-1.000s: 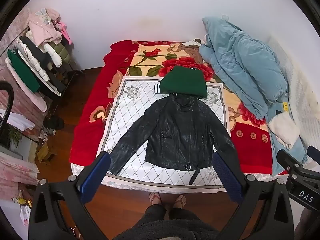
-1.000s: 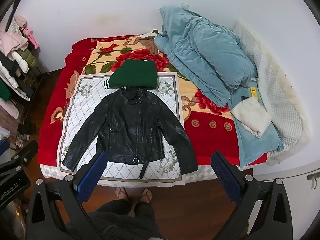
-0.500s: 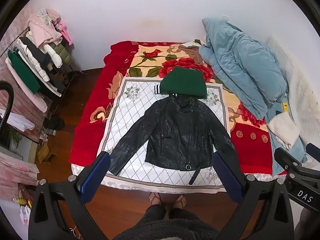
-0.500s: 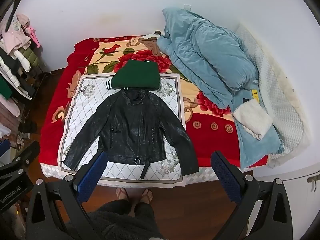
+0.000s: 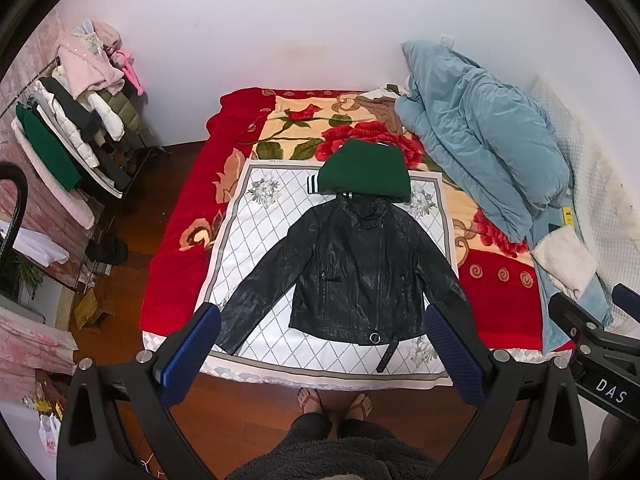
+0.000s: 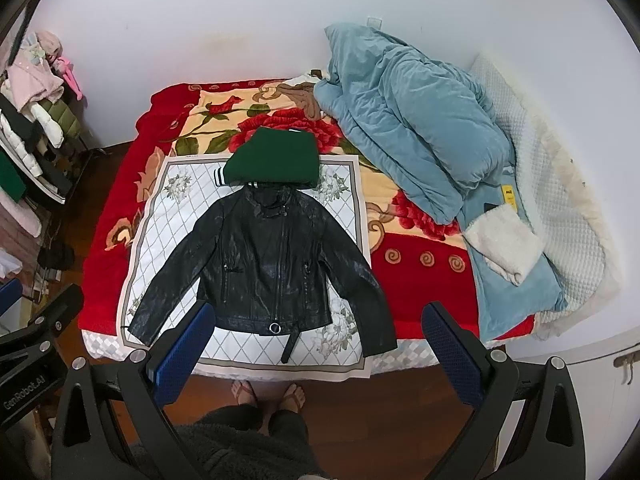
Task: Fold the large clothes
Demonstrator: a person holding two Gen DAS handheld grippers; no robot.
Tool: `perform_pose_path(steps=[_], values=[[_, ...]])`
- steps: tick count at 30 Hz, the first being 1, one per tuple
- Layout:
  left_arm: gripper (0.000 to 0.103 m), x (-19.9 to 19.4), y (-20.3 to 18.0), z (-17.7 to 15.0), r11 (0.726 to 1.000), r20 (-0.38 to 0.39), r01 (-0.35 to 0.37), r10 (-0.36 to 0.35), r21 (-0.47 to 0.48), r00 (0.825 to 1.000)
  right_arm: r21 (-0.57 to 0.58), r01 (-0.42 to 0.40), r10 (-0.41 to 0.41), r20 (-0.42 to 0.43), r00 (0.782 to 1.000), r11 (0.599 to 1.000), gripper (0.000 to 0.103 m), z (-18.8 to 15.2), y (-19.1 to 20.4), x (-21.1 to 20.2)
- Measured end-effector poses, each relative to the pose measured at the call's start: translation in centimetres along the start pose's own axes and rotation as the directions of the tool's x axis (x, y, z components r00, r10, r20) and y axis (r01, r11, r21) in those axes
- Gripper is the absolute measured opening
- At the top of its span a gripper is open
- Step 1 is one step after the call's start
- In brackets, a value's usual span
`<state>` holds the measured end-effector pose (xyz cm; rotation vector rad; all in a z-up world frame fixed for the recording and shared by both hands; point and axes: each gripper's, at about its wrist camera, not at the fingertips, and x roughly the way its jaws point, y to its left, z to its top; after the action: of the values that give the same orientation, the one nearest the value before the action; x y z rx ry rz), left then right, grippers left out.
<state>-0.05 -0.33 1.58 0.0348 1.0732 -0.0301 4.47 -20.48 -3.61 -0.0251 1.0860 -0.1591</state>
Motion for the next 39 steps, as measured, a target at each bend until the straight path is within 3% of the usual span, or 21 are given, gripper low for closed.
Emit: perform_pose_path(steps=[39], values=[[0.103,-1.1,-0.4,0.8,1.0,0.018,0.0,0.0,-0.002,1.0,0.001,-0.01,0.009,0.018,1.0,1.0,0.103,0.3,0.5,-1.7]])
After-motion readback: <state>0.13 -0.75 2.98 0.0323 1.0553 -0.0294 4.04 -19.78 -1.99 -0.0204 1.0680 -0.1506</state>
